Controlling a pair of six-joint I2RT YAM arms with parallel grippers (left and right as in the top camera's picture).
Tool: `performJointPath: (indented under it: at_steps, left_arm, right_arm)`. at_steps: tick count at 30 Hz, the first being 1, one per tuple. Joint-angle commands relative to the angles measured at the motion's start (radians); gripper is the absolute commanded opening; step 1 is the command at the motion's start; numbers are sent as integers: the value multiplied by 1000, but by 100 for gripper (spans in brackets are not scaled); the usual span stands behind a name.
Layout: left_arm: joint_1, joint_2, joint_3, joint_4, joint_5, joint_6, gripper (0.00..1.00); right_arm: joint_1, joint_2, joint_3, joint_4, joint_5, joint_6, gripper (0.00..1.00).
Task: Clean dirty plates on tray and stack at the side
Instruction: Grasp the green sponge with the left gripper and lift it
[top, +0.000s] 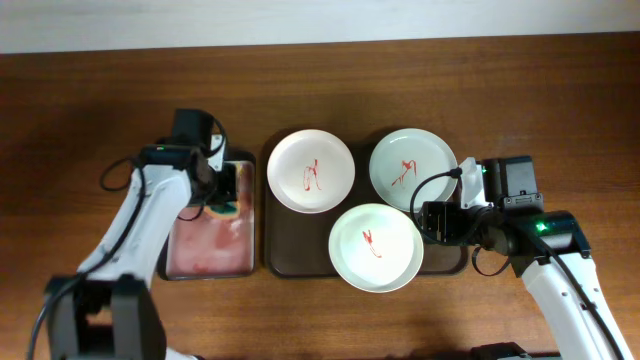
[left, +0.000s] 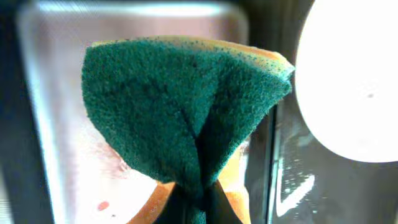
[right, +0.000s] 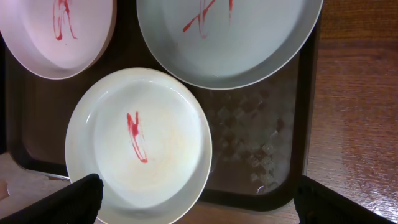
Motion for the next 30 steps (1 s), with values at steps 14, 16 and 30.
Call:
performJointPath:
  at_steps: [14, 16, 30]
  left_arm:
    - [-5, 69, -74, -105, -29, -204, 0]
    - [-5, 69, -15, -202, -30, -203, 0]
    - [-5, 69, 135, -559, 13, -196, 0]
  right_arm:
    - [-4, 0, 20, -1, -8, 7, 99]
    - [-4, 0, 20, -1, -8, 7, 99]
    - [-4, 0, 20, -8, -8, 7, 99]
